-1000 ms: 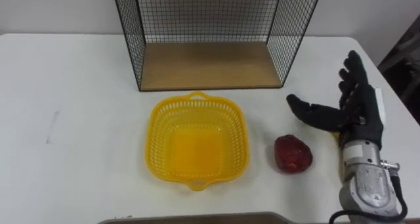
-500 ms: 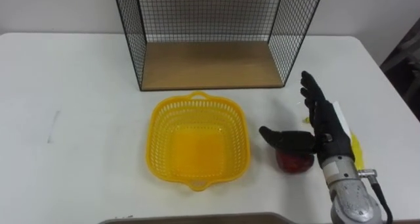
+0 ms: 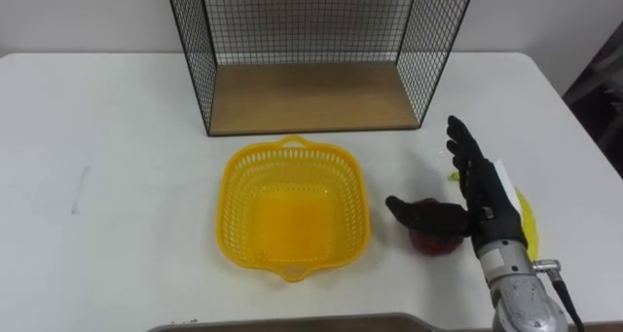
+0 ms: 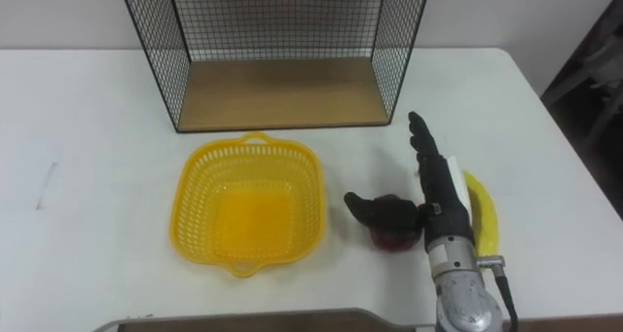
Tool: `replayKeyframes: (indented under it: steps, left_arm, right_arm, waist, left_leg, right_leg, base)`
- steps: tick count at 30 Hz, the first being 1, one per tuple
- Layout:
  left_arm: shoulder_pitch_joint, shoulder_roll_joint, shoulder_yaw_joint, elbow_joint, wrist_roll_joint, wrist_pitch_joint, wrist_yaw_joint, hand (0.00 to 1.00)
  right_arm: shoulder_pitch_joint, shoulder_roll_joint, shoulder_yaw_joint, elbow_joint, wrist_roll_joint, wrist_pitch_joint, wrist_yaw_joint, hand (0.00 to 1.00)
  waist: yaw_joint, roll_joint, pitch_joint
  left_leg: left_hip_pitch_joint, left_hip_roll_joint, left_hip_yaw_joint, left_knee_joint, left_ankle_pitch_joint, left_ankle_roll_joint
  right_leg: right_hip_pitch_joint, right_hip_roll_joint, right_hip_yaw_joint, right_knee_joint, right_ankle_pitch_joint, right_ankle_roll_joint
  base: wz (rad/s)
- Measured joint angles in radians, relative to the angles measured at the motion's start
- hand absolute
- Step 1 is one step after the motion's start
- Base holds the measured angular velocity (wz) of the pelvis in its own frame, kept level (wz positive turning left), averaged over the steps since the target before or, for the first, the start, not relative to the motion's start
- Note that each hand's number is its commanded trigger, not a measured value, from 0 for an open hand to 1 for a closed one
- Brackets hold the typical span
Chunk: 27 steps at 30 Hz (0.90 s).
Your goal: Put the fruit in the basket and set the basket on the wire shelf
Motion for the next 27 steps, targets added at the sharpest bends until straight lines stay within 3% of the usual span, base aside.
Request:
replayKeyframes:
  steps: [8,16,21,22,23,24,27]
  left_arm:
    - [-0.002,0.000,0.002,0.000,0.000,0.000,-0.017,0.00]
    - [-0.001,0.004,-0.002,-0.007,-0.002,0.006,-0.019,0.00]
    - [-0.001,0.009,-0.002,-0.011,-0.002,0.006,-0.017,0.00]
    - [0.000,0.011,0.000,-0.011,-0.001,0.006,-0.017,0.00]
    - [0.000,0.011,0.001,-0.011,-0.001,0.006,-0.017,0.00]
    - [0.000,0.012,0.002,-0.011,-0.001,0.006,-0.017,0.00]
    - [0.000,0.012,0.002,-0.017,-0.001,0.006,-0.017,0.00]
  right_arm:
    - [0.051,0.000,0.000,0.044,-0.007,0.009,0.031,0.00]
    - [0.044,0.001,0.002,0.099,-0.029,-0.005,0.056,0.00]
    - [0.034,0.004,0.002,0.113,-0.033,-0.005,0.059,0.00]
    - [0.034,0.006,0.002,0.120,-0.036,-0.010,0.059,0.37]
    - [0.032,0.006,0.002,0.131,-0.038,-0.015,0.058,1.00]
    - [0.028,0.007,0.002,0.152,-0.045,-0.034,0.055,1.00]
    - [0.026,0.013,0.000,0.166,-0.079,-0.046,0.043,1.00]
  waist:
    - [-0.001,-0.007,0.0013]
    - [0.004,-0.035,-0.0020]
    - [0.005,-0.035,-0.0022]
    - [0.006,-0.035,-0.0021]
    - [0.006,-0.035,-0.0021]
    - [0.006,-0.035,-0.0021]
    - [0.005,-0.035,-0.0020]
  left_leg:
    - [-0.002,0.000,0.001,-0.003,0.000,0.000]
    - [0.000,0.000,-0.001,0.000,0.000,0.000]
    - [0.000,0.000,-0.001,0.000,0.000,0.001]
    - [0.000,0.000,-0.001,0.000,0.000,0.001]
    - [0.001,0.000,-0.002,0.001,0.000,0.001]
    - [0.001,0.000,-0.003,0.001,0.000,0.001]
    - [0.002,0.000,-0.004,0.002,0.000,0.001]
  right_leg:
    - [0.000,-0.001,0.000,0.001,0.000,0.000]
    - [0.004,0.000,0.001,0.000,0.001,0.001]
    - [0.005,0.000,0.001,-0.001,0.005,0.002]
    - [0.006,0.000,0.001,-0.001,0.005,0.002]
    - [0.006,-0.001,0.000,-0.001,0.005,0.002]
    - [0.007,-0.001,-0.001,-0.001,0.005,0.002]
    - [0.009,-0.001,-0.002,-0.001,0.005,0.001]
  base:
    - [0.00]
    - [0.00]
    - [0.00]
    - [0.00]
    - [0.00]
    - [0.00]
    - [0.00]
